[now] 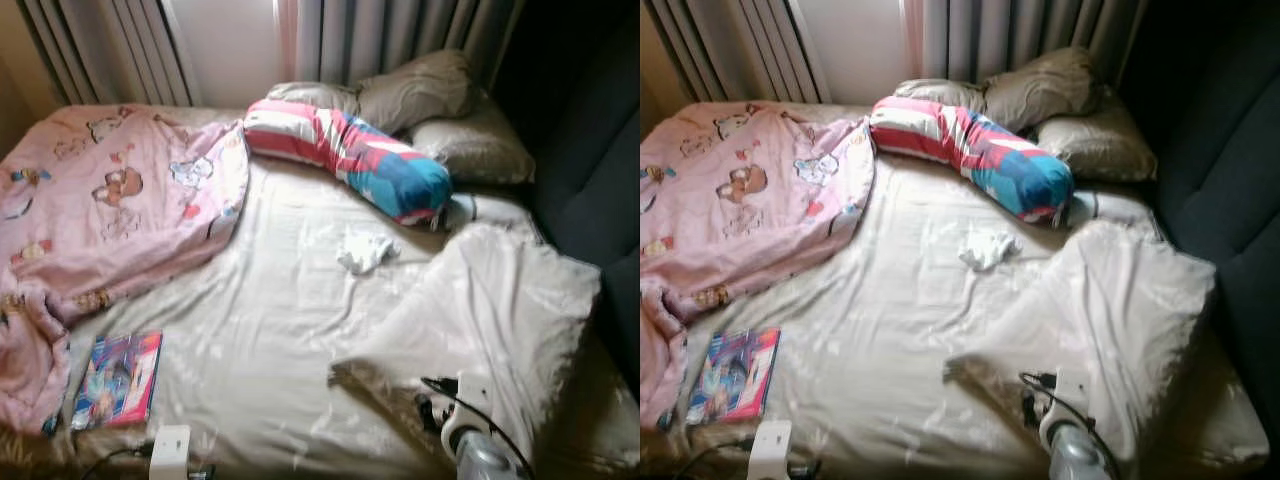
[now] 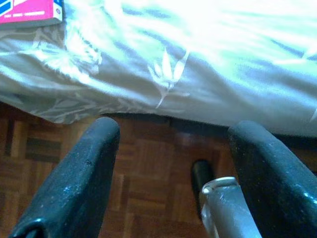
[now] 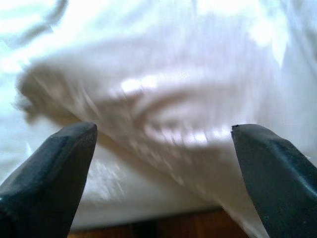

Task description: Clean up the room

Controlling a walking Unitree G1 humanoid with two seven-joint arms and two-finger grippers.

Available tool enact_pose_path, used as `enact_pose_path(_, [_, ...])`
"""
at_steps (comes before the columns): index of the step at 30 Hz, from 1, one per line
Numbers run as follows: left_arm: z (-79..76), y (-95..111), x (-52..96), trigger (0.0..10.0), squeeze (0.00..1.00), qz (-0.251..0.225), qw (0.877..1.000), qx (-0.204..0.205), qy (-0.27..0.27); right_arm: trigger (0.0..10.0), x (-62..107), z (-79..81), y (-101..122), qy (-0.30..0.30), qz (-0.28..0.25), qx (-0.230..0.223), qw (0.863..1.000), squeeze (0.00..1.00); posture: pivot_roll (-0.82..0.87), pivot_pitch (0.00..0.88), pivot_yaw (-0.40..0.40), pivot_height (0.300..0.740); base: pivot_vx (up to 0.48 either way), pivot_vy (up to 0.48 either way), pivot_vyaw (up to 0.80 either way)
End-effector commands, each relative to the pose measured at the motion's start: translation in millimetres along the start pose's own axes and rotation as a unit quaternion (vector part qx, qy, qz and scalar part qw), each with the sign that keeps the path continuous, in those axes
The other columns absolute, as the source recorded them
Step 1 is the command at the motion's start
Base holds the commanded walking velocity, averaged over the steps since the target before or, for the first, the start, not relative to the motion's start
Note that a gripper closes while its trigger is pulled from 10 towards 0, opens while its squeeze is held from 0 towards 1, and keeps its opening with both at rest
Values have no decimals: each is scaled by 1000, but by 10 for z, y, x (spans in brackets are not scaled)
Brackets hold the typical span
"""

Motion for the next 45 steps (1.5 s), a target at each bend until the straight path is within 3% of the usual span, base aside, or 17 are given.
enact_pose_path(1, [-9,-104,21,10000,0,17,1000,3,-4,10000,15,-37,-63,-3,9,-2,1000,0,92,65,-22,740,0,-270,0])
enact_pose_path(14, [-9,-108,23,10000,0,18,1000,-3,-5,10000,21,-75,-78,-9,12,-8,1000,0,93,73,-23,740,0,-81,0])
enact_pose_path(27, [-11,-107,23,10000,0,17,1000,-2,-5,10000,25,-79,-99,-10,17,-9,1000,0,96,75,-25,740,0,-397,-731])
enact_pose_path(45, [1,-112,24,10000,0,19,1000,4,-3,10000,-8,21,70,27,-14,9,999,0,81,66,-16,740,0,0,-33])
Point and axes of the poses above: a point about 5 cm out from each wrist's last joint towards the gripper, its own x axis pointing back from the gripper into the wrist, its own y axis along the axis of the wrist's last joint, z = x × y, the point moved 2 cm from there along -x, pointing out of the wrist towards the gripper, and after that the axes turned 1 degree about x, right-handed, at the moved point
